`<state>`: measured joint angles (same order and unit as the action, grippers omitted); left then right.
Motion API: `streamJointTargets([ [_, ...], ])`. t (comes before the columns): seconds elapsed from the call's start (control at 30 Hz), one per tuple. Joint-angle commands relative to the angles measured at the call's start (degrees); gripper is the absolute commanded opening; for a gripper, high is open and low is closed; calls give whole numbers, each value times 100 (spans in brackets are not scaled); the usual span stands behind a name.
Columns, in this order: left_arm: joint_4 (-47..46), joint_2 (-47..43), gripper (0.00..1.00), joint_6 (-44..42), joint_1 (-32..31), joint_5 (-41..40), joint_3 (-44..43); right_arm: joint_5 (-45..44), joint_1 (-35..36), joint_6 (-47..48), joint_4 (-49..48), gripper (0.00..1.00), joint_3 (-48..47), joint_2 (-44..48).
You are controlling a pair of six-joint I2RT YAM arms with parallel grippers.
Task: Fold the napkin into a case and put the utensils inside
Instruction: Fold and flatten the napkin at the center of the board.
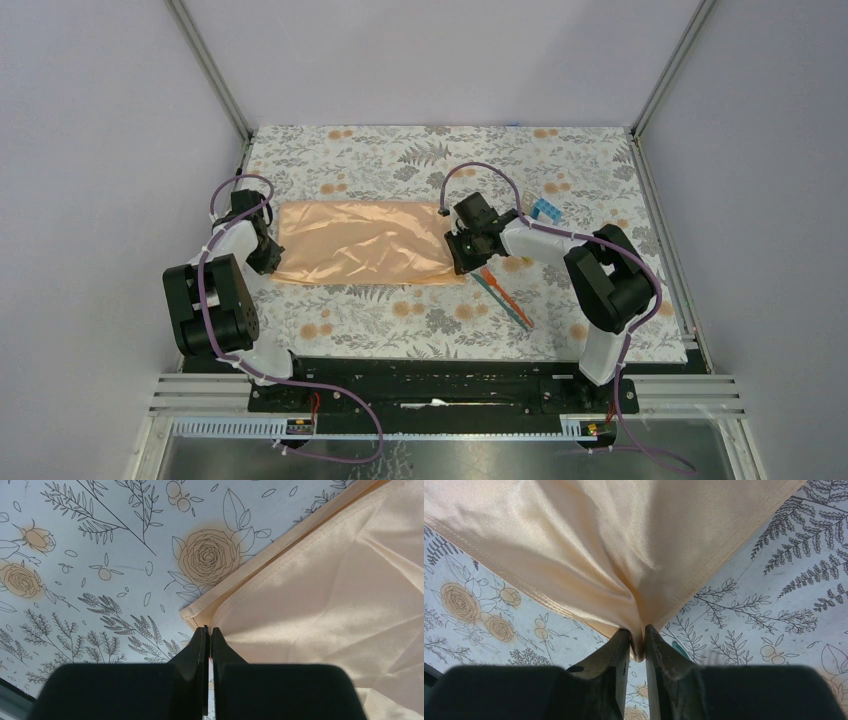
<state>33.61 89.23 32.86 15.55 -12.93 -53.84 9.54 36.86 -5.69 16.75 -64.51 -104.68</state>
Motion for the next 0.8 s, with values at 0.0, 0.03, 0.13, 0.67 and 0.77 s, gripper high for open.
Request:
streamJointTargets([
  [0.0, 36, 57, 2, 63, 20, -102, -59, -37, 77, -26, -157, 26, -30, 4],
  [0.03, 47, 51, 4, 70, 24, -108, -71, -18, 76, -32, -153, 28, -35, -1],
  [0.13, 54, -3, 9, 87, 22, -136, -76, 92, 80, -46, -81, 36, -121, -23],
  [0.67, 417, -1266, 78, -18, -96, 911, -282, 341, 190, -579, 479, 100, -413, 1229],
  [0.77, 229, -962, 78, -82, -89, 1586, -157, 869, 192, -1110, -110, 100, -454, 885],
])
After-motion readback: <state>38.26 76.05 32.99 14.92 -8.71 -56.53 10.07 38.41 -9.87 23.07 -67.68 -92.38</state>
